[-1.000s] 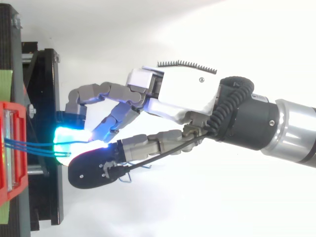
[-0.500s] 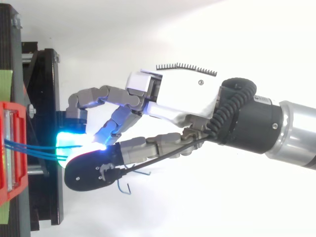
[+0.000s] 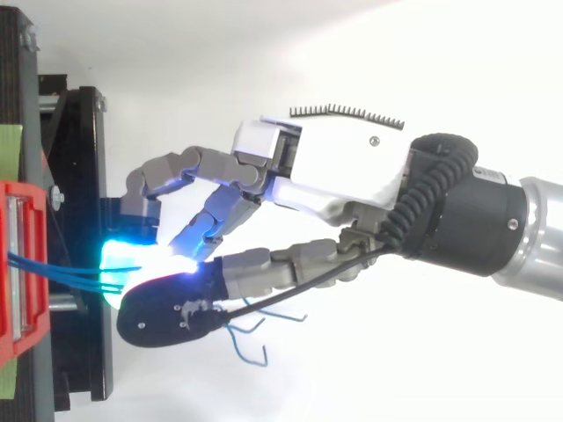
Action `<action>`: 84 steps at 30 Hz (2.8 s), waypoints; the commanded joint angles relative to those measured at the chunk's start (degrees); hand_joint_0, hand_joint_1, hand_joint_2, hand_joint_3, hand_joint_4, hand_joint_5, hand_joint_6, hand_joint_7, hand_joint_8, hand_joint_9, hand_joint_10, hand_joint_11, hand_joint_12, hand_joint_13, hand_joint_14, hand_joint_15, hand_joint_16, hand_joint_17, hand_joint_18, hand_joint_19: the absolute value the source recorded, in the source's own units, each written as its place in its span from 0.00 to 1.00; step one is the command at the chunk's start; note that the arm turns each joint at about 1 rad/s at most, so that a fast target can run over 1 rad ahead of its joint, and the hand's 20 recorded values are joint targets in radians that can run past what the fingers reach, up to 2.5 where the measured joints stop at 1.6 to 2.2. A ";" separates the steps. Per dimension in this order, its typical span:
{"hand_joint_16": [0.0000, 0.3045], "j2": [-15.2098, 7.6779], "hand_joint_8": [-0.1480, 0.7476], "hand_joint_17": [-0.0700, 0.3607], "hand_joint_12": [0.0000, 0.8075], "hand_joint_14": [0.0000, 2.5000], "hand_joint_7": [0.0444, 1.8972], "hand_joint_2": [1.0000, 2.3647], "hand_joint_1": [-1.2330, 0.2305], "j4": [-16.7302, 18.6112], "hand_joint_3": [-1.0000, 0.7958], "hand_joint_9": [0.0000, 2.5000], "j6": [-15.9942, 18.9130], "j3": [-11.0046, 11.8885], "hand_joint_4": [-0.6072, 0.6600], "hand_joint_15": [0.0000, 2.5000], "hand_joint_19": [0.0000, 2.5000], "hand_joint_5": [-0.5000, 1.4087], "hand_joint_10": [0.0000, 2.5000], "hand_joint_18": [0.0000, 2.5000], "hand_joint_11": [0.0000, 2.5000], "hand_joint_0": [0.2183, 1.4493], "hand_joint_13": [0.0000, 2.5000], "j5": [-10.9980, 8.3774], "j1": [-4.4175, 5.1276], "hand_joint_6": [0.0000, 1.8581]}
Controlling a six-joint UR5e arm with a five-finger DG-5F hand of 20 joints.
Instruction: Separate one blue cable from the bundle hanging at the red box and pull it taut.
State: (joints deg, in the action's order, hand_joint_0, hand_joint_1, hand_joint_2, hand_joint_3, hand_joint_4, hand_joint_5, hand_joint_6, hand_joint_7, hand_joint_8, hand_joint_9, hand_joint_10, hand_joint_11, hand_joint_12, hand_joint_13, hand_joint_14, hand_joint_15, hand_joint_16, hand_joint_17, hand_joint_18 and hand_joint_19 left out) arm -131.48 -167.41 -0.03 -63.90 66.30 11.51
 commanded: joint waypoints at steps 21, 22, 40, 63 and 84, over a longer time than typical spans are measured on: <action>0.09 -0.01 0.56 0.30 0.41 0.01 0.53 0.02 0.23 0.16 0.41 0.42 -0.67 0.00 0.64 0.22 0.15 0.14 0.01 0.31 0.39 0.45 0.40 -2.23 1.49 0.49; 0.09 -0.01 0.56 0.30 0.42 0.01 0.52 0.01 0.23 0.16 0.40 0.42 -0.67 0.00 0.64 0.22 0.15 0.14 0.01 0.31 0.40 0.46 0.41 -2.23 1.49 0.49; 0.08 -0.01 0.56 0.29 0.41 0.01 0.52 0.00 0.24 0.16 0.28 0.43 -0.67 -0.53 0.64 0.23 0.16 0.15 0.01 0.32 0.40 0.36 0.43 -2.32 1.49 0.48; 0.10 -0.01 0.54 0.33 0.45 0.01 0.53 0.01 0.23 0.33 0.38 0.42 -0.67 -0.62 0.58 0.24 0.19 0.15 0.01 0.33 0.40 0.45 0.42 -2.49 1.58 0.47; 0.17 -0.01 0.55 0.43 0.51 0.01 0.54 0.00 0.39 0.51 0.28 0.42 -0.67 -1.23 0.60 0.22 0.21 0.17 0.01 0.36 0.37 0.21 0.34 -2.41 1.76 0.44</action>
State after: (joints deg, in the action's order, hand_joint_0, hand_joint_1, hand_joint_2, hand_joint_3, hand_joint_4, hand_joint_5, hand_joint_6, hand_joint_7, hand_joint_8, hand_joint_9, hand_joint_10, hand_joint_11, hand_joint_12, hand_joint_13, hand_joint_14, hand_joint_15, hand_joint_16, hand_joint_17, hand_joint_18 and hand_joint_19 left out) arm -131.48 -166.91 -0.65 -65.15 63.81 13.26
